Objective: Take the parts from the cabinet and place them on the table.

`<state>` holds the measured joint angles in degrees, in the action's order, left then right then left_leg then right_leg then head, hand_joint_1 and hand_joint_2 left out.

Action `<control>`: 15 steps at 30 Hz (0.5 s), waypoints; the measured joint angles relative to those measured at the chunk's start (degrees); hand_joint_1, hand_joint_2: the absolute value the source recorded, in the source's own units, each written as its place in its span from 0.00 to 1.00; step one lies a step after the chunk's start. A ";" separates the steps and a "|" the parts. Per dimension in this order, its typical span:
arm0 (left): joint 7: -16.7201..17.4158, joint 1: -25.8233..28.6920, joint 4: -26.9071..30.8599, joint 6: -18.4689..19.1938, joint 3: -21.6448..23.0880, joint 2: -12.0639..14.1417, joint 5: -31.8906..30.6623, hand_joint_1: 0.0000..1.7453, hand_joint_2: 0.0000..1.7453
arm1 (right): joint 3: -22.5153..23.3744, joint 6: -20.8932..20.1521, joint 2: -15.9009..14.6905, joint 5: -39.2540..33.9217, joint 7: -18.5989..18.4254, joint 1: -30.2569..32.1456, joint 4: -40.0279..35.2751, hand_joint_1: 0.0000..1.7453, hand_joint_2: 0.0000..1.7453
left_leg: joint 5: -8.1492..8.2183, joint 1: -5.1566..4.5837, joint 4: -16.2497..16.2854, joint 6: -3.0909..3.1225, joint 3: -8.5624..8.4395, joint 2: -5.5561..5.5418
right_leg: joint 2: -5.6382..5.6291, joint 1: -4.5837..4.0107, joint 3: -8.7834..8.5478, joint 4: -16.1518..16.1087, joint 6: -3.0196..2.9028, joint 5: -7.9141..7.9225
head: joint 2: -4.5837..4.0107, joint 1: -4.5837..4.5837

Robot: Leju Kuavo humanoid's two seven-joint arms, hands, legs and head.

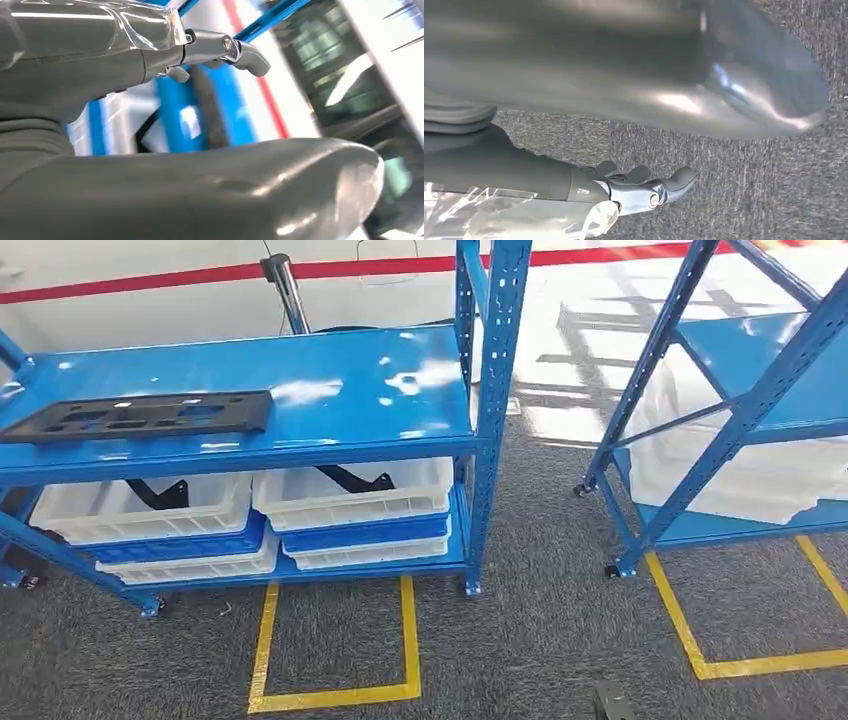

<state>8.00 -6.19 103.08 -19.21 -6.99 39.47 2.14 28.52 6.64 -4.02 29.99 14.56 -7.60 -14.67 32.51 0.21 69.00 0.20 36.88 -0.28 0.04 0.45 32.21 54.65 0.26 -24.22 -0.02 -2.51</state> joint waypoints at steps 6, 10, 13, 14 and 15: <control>6.47 -8.22 3.78 2.80 0.26 2.80 -4.85 0.00 0.00 | -1.14 -0.59 0.83 -0.81 -0.20 -0.76 0.00 0.00 0.00 | -9.42 -0.01 -12.78 0.66 -4.80 0.02 | -0.07 -0.26 -0.48 -0.02 0.25 -0.21 | 0.00 -0.02; 10.36 -12.50 4.46 6.60 1.90 3.76 -6.66 0.00 0.00 | -2.08 -0.96 1.03 -1.81 -0.33 -1.34 0.00 0.00 0.00 | -8.92 -0.72 -14.49 1.64 -5.02 -0.06 | -0.18 -0.39 0.08 -0.05 1.06 0.03 | 0.00 0.00; 12.78 -16.21 4.70 9.27 3.98 4.68 -8.13 0.00 0.00 | -2.69 -1.25 1.42 -2.41 -0.39 -1.54 0.00 0.00 0.00 | -9.40 -0.32 -14.95 2.72 -5.27 0.09 | -0.22 -0.38 1.71 3.93 1.94 -2.71 | 0.02 0.11; 13.66 -17.23 4.70 10.21 4.79 4.79 -8.52 0.00 0.00 | -2.91 -1.33 1.42 -2.56 -0.44 -1.64 0.00 0.00 0.00 | -9.41 -0.41 -14.94 2.97 -5.26 0.11 | -0.20 -0.33 3.91 8.47 2.03 -4.97 | 0.00 0.15; 14.60 -18.03 4.70 11.24 5.60 4.96 -8.94 0.00 0.00 | -3.10 -1.44 1.44 -2.78 -0.50 -1.71 0.00 0.00 0.00 | -9.38 -0.53 -14.91 3.08 -5.23 0.13 | -0.19 -0.35 6.44 13.68 2.08 -7.14 | 0.00 0.15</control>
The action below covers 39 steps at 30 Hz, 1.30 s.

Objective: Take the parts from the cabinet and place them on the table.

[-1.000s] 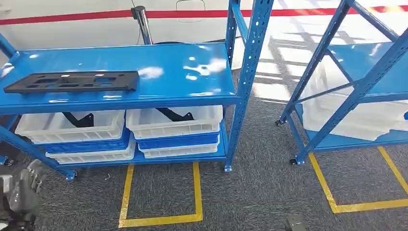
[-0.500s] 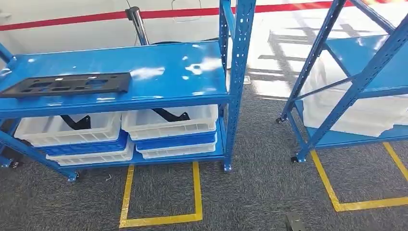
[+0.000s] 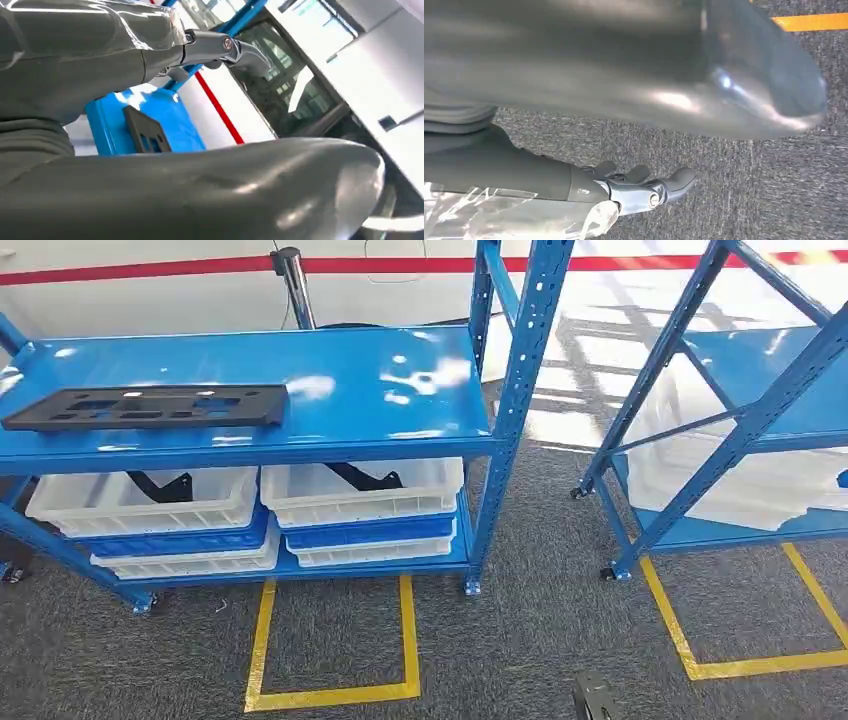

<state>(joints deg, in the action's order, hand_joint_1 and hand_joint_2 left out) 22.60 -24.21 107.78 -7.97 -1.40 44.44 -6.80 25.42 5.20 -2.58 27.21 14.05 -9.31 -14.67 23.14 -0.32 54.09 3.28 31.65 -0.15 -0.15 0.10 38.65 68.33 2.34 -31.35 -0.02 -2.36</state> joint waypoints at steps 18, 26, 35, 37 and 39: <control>12.58 -11.89 -4.43 22.13 18.88 5.27 -12.69 0.00 0.00 | -6.05 -1.96 2.12 -3.87 -1.16 -0.84 0.00 0.00 0.00 | 7.74 1.15 18.79 -3.57 9.49 -0.01 | 0.18 0.24 -5.43 -14.48 -2.49 8.53 | 0.00 -0.09; 16.54 -13.10 -7.98 31.71 24.61 7.30 -17.75 0.00 0.00 | -9.12 -2.71 2.49 -6.32 -1.55 -1.15 0.00 0.00 0.00 | -0.58 1.26 0.41 -2.72 1.70 -0.14 | -0.06 0.42 -5.61 -14.19 -0.32 7.98 | 0.00 -0.02; 17.07 -13.47 -10.03 31.93 28.83 7.93 -17.75 0.00 0.00 | -11.58 -2.71 2.69 -7.43 -1.73 -1.14 0.00 0.00 0.00 | -0.56 0.68 0.21 -1.03 1.07 -0.44 | -0.07 0.33 1.31 -1.00 -0.69 4.19 | 0.00 0.07; 17.07 -13.52 -10.21 31.58 29.53 8.22 -17.72 0.00 0.00 | -12.04 -2.47 2.62 -7.61 -1.84 -1.16 0.00 0.00 0.00 | -0.36 0.65 0.20 -1.07 0.76 -0.49 | -0.34 -0.22 -4.03 -12.29 -2.02 8.68 | 0.00 0.07; 17.09 -13.57 -10.47 31.27 30.03 8.41 -17.53 0.00 0.00 | -12.24 -2.38 2.64 -8.00 -1.90 -1.19 0.00 0.00 0.00 | -0.18 0.39 0.37 -1.50 1.00 -0.51 | 0.05 -0.33 -4.46 -13.40 -1.68 8.43 | 0.00 0.06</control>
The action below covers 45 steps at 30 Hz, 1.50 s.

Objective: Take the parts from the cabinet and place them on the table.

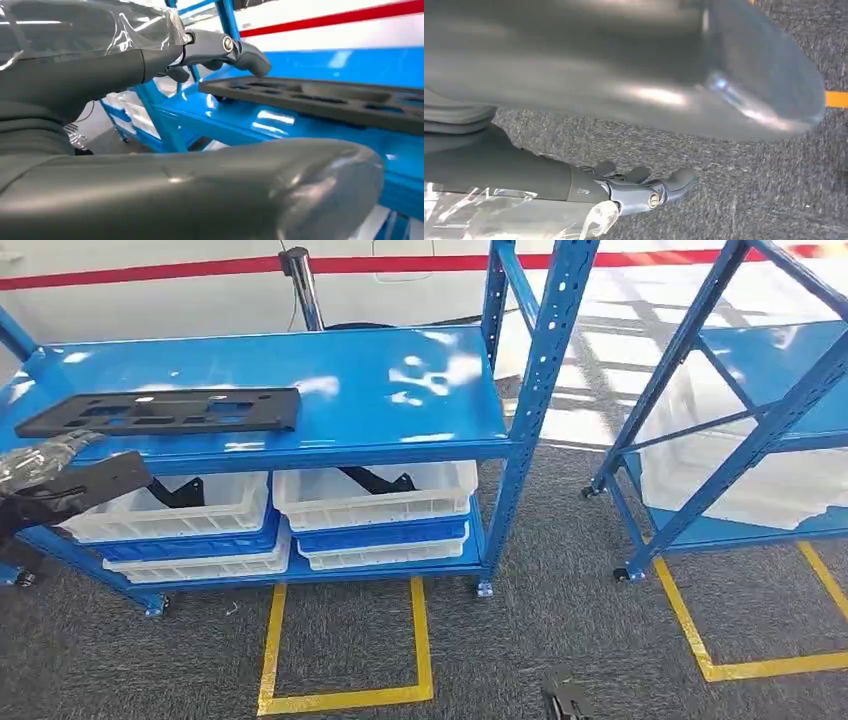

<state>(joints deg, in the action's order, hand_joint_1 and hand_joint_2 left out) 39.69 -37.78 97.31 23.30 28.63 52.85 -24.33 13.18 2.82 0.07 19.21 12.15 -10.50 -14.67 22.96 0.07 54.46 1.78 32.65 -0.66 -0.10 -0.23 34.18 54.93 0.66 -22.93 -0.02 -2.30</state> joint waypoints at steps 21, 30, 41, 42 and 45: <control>-0.07 1.00 -1.05 -2.56 2.16 1.12 1.68 0.00 0.00 | -1.86 0.61 0.04 -1.42 -0.35 0.08 0.00 0.00 0.00 | 0.47 0.92 -0.44 0.34 -1.07 0.39 | 0.07 0.50 2.77 7.26 1.70 -4.43 | 0.00 0.07; -0.07 1.87 -1.18 -3.21 2.49 1.20 2.14 0.00 0.00 | -2.51 0.59 0.07 -1.79 -0.52 0.27 0.02 0.00 0.00 | 2.81 0.31 -0.07 -0.48 -2.70 -0.41 | -0.15 0.73 1.47 0.00 0.89 1.21 | 0.00 0.09; -0.07 3.70 -1.46 -3.61 2.45 1.36 3.10 0.00 0.00 | -2.71 0.15 0.17 -2.51 -0.33 0.62 0.02 0.00 0.00 | 6.92 1.05 18.01 -2.14 9.16 0.05 | -0.31 0.51 -1.74 -0.30 -0.93 -1.99 | 0.00 -0.09; -0.07 3.72 -1.46 -3.65 2.45 1.36 3.08 0.00 0.00 | -2.71 0.02 0.22 -2.54 -0.33 0.70 0.02 0.00 0.00 | 3.03 1.04 13.10 -2.22 7.53 0.10 | -0.33 0.52 -2.84 -0.30 -0.78 -2.67 | 0.00 -0.09; -0.07 3.66 -1.53 -3.87 2.32 1.40 3.08 0.00 0.00 | -2.71 -0.02 0.39 -2.69 -0.31 0.67 0.04 0.00 0.00 | -1.90 0.30 1.49 -1.65 2.34 0.68 | -0.30 0.21 -5.14 -0.57 0.09 -4.43 | -0.04 -0.06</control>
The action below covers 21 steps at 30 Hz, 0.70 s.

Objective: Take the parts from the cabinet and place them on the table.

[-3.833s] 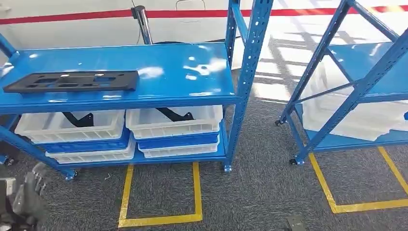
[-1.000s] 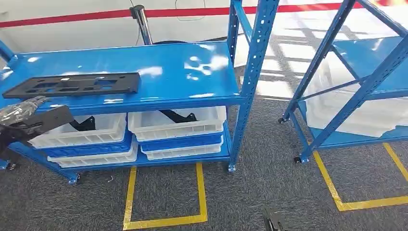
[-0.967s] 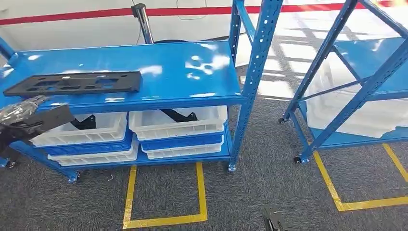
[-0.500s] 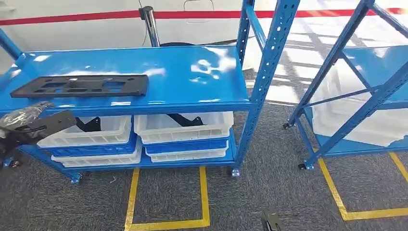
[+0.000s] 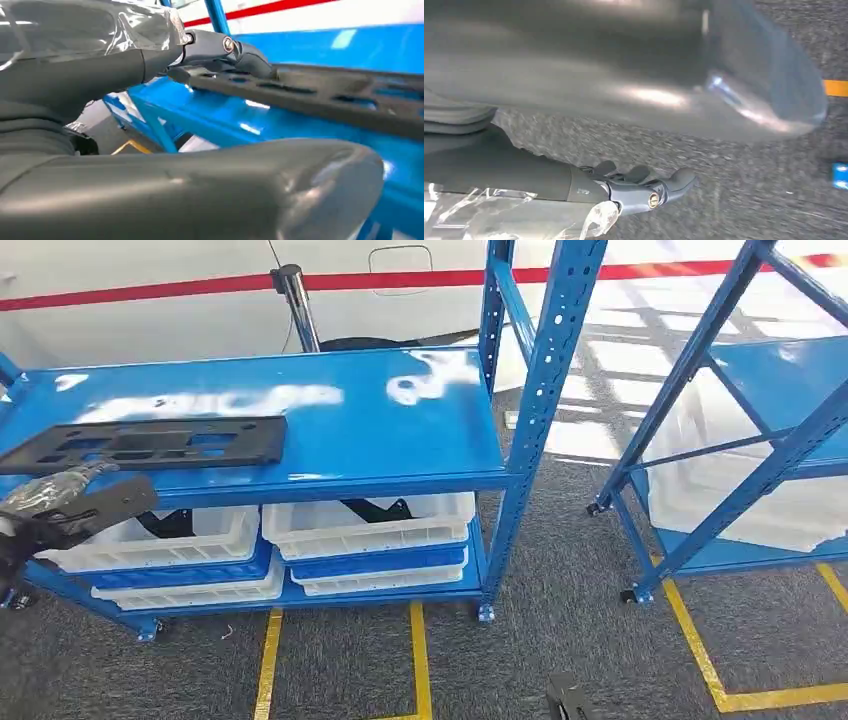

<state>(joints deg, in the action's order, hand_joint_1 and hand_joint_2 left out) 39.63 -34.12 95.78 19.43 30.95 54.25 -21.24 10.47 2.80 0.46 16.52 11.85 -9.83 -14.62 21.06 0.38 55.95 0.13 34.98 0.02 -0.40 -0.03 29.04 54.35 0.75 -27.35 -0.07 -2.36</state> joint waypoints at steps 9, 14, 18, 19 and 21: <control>0.00 0.24 -0.04 -0.33 -0.31 0.52 0.00 0.00 0.00 | -0.07 0.00 0.15 -0.37 0.11 -0.24 0.02 0.00 0.00 | 4.12 0.25 -2.01 3.06 -4.96 -0.62 | 0.19 0.19 11.48 18.68 1.92 -4.74 | 0.02 0.33; 0.00 0.76 -0.04 -0.41 -0.37 0.52 -0.02 0.00 0.00 | -0.07 0.04 0.07 -0.55 0.04 0.27 0.09 0.00 0.00 | 7.80 0.19 -2.19 2.74 -9.66 -0.97 | 0.14 -0.64 11.65 5.14 0.01 4.21 | 0.02 0.35; 0.13 2.13 -0.24 -0.63 -0.52 0.78 -0.13 0.00 0.00 | -0.11 0.07 -0.22 -1.00 -0.20 0.28 0.22 0.00 0.00 | 9.33 0.03 -1.90 1.46 -11.31 -1.21 | -0.39 -1.19 10.40 0.47 -0.93 9.42 | 0.04 0.24; 0.20 2.00 -0.26 -0.46 -1.01 1.05 -0.22 0.00 0.00 | -0.20 0.07 -0.22 -1.01 -0.20 0.20 0.22 0.00 0.00 | 8.93 0.10 -1.73 1.18 -11.48 -1.17 | -0.24 -1.29 10.06 0.31 -1.41 8.84 | 0.02 0.26; 0.28 2.16 -0.31 -0.22 -1.84 1.33 -0.33 0.00 0.00 | -0.52 0.09 -0.15 -1.05 -0.17 0.02 0.22 0.00 0.00 | 9.57 0.26 1.78 0.82 -9.77 -0.85 | -0.30 -0.68 8.96 -0.13 -1.79 8.50 | 0.02 0.17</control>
<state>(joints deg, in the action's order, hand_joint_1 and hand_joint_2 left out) 39.91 -31.96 95.47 19.21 29.11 55.58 -21.57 9.94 2.89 0.31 15.47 11.67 -9.81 -14.40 30.63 0.64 57.73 0.95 25.21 -0.83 -0.71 -0.70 38.01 54.22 -1.04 -18.85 -0.04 -2.19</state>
